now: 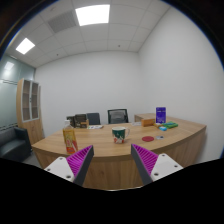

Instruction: Pour water

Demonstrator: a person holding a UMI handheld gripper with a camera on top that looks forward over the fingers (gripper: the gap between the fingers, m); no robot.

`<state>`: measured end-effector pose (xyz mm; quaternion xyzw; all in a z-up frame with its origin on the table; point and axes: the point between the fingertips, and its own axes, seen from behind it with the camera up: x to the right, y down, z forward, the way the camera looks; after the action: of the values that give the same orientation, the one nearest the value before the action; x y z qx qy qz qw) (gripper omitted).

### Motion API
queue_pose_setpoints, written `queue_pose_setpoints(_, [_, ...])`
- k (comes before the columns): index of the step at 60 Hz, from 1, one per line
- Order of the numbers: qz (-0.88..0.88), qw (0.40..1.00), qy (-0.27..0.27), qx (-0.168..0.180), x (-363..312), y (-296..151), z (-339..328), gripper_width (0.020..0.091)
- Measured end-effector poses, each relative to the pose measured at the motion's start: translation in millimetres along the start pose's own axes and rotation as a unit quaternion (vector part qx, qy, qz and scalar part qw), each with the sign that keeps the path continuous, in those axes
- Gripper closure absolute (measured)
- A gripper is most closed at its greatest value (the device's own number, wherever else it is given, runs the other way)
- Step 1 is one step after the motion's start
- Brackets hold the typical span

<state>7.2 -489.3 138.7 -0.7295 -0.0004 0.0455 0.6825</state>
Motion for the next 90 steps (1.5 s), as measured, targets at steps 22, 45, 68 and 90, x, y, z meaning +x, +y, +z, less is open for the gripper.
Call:
queue_pose_setpoints(22, [-0.01, 0.999, -0.051, -0.013, -39.0, 23.7, 25.8, 0.0279])
queue_pose_setpoints(45, [-0.004, 0.992, -0.117, -0.05, -208.4, 39.8, 162.1, 0.028])
queue_pose_setpoints(68, [-0.065, 0.997, -0.039, -0.014, -241.0, 52.0, 282.3, 0.0594])
queue_pose_setpoints(90, [0.105, 0.991, -0.077, -0.043, -224.8, 28.8, 306.8, 0.0671])
